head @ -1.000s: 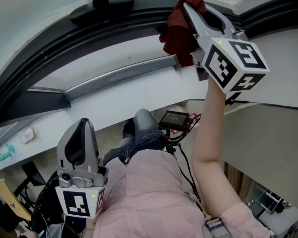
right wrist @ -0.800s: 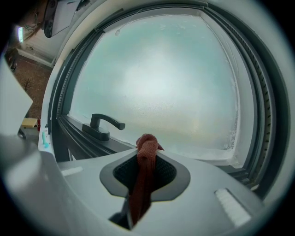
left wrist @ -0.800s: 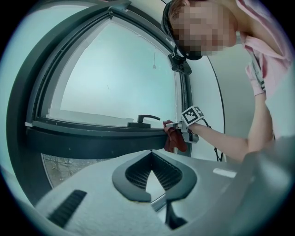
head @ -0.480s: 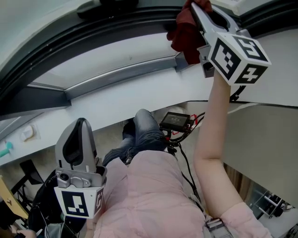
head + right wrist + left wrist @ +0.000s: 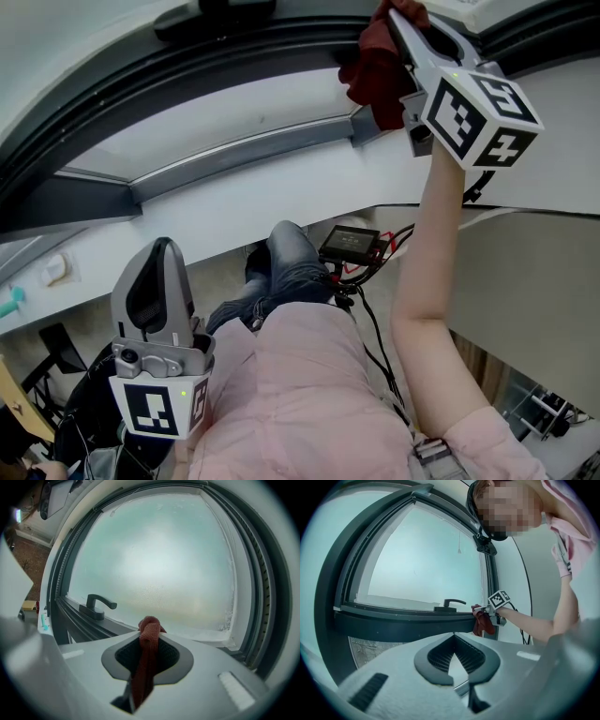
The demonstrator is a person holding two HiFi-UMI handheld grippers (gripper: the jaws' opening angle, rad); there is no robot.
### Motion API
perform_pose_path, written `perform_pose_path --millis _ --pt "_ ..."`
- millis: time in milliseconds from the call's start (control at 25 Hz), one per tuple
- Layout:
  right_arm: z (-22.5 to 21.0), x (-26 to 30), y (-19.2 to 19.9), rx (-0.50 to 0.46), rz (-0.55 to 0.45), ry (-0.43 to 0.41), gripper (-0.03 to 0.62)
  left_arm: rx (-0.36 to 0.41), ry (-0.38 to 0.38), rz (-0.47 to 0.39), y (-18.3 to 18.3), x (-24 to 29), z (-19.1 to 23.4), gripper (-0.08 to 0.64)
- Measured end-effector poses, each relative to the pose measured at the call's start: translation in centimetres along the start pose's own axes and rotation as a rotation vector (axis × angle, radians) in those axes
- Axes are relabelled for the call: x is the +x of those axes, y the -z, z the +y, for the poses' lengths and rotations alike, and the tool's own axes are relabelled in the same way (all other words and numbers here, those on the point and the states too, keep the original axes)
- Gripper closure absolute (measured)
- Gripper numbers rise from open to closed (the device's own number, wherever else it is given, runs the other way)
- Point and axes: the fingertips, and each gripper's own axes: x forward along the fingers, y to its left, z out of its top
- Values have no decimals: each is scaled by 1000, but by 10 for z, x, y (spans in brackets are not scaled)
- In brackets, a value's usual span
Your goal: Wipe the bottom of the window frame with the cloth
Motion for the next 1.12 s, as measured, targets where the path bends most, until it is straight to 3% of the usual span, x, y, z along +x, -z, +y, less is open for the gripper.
perform_pose_path --millis 480,640,880,1120 --pt "2 3 -5 -49 -31 38 535 0 21 -29 -4 -4 -1 560" --pt "4 5 -3 -42 -61 24 535 5 35 -35 -5 -8 0 560" --pt "10 11 -1 -125 -38 10 537 8 43 -51 -8 -6 1 560" --pt "9 10 -1 -105 -33 -6 537 5 59 -54 -11 7 -8 560"
